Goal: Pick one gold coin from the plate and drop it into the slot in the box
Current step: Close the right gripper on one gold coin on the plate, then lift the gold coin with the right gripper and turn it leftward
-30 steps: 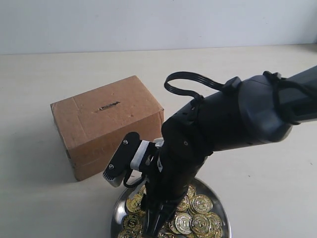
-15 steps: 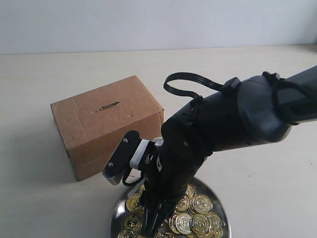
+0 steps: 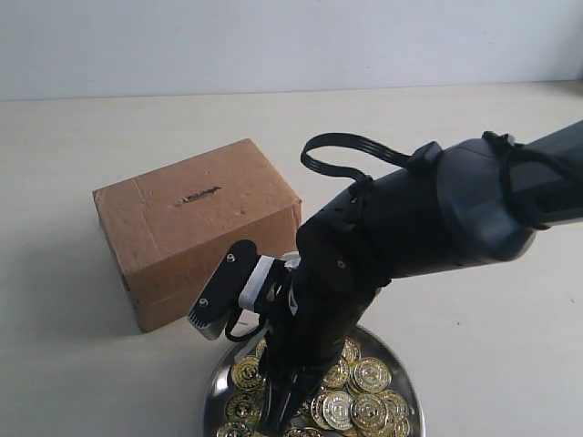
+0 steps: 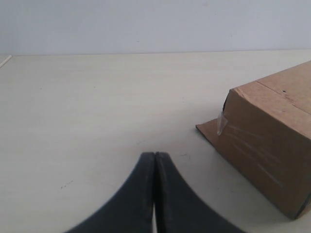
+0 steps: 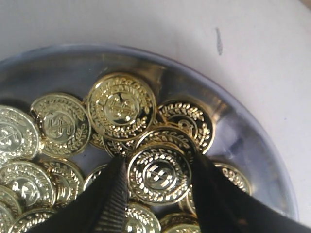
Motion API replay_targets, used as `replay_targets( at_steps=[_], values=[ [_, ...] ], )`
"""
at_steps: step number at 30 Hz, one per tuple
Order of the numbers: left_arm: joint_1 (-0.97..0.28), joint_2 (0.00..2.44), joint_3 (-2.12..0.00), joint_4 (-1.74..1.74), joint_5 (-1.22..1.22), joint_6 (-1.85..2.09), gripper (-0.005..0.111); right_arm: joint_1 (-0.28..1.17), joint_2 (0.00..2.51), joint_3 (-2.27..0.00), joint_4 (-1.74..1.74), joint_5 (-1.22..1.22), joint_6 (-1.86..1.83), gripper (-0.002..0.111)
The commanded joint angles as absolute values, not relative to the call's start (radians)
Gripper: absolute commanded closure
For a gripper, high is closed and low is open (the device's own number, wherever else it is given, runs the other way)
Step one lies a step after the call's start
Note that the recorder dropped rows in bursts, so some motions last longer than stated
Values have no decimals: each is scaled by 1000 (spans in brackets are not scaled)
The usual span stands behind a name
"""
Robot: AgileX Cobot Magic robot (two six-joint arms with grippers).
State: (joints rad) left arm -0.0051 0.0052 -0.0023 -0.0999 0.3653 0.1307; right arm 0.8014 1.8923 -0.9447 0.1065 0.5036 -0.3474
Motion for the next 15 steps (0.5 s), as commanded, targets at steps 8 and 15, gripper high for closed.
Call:
replay_targets(
  at_steps=[8, 15],
  values=[
    [-11, 0, 0, -109, 354, 126, 107, 803, 1867, -947, 87, 552, -347, 91],
    [-11, 0, 0, -109, 354, 126, 107, 803, 1822, -956, 87, 601, -375, 91]
  ],
)
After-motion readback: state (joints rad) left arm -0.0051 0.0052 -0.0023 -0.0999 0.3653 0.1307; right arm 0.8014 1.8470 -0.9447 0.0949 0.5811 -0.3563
